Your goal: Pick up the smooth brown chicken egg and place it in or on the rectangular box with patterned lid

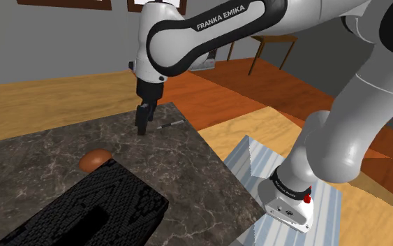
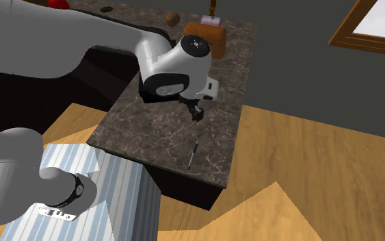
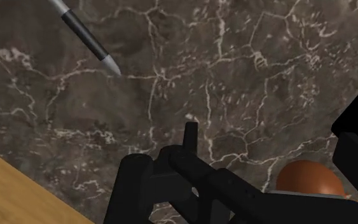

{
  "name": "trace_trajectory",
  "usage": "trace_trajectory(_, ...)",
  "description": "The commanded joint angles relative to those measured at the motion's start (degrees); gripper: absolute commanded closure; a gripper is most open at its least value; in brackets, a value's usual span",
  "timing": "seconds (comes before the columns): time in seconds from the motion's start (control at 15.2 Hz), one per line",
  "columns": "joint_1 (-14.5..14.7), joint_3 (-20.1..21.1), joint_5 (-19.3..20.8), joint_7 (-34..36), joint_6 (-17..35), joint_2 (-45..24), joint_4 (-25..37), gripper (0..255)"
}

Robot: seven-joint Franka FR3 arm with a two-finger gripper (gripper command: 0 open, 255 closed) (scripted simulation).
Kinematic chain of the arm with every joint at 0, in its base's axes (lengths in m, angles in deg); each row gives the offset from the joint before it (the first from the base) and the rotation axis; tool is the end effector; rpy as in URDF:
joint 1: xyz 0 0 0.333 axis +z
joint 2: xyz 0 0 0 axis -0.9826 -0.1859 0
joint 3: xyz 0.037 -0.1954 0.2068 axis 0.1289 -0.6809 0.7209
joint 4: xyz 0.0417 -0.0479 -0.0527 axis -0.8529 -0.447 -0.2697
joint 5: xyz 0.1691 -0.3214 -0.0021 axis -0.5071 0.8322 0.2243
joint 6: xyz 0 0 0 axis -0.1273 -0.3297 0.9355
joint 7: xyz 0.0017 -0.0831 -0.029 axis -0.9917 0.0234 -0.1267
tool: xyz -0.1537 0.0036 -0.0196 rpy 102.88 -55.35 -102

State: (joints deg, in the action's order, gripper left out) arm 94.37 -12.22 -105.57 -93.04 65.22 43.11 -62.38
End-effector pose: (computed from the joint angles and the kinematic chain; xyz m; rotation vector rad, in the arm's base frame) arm 0.4544 0.2418 0.3312 -2.7859 -0.8567 0.0101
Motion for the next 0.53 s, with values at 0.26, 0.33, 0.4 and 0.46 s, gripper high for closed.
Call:
trace_trajectory(0.26,2.80,2.86,-1.21,-3.15,3.59,-9.51,8.08,0)
trace_trajectory(0.33,3.24,3.32,-1.25,-3.62,4.01,-11.09,9.60,0)
trace_trajectory(0.4,3.70,3.76,-1.25,-4.08,4.39,-12.67,11.15,0)
trace_trajectory(0.46,4.17,4.21,-1.21,-4.52,4.72,-14.24,12.73,0)
